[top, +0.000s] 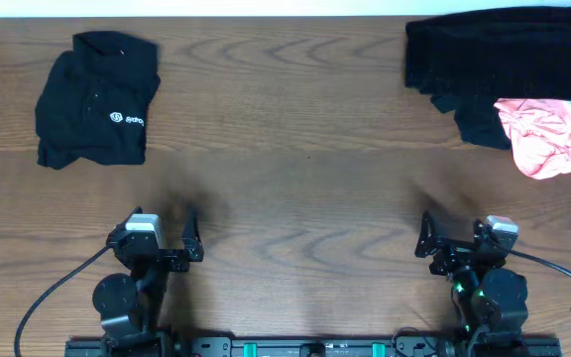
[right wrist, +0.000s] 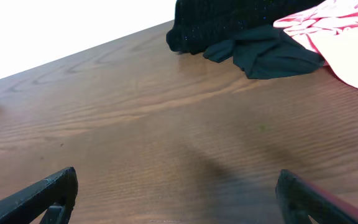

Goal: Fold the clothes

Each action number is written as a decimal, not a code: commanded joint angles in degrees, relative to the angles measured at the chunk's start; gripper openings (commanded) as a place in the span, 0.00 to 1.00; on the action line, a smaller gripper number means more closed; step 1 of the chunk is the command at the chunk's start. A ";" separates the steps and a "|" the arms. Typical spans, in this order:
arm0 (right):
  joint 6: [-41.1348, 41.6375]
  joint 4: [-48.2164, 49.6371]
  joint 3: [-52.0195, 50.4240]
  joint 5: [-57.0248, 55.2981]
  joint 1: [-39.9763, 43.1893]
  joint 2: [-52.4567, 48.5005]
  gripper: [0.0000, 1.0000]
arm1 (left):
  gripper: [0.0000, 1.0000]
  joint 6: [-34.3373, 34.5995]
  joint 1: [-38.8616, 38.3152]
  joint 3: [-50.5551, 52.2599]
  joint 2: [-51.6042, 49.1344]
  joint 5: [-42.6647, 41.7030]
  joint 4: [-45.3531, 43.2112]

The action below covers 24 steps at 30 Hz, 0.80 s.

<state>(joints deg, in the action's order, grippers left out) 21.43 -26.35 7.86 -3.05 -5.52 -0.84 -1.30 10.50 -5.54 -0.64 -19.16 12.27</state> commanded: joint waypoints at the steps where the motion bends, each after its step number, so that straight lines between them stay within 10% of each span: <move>1: -0.68 -0.02 -0.37 -0.59 -0.55 0.46 0.99 | 0.98 -0.13 0.35 1.46 0.42 -0.28 0.22; 19: 0.07 2.14 -0.37 0.55 -0.55 0.46 0.99 | 0.98 -0.13 0.35 1.46 0.42 -0.28 0.22; 24: 10.56 1.40 -0.37 16.15 -0.55 0.46 0.99 | 0.98 -0.13 0.35 1.46 0.42 -0.28 0.22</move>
<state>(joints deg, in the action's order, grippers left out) 25.93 -24.60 7.84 3.44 -5.52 -0.84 -1.30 10.50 -5.54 -0.64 -19.16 12.27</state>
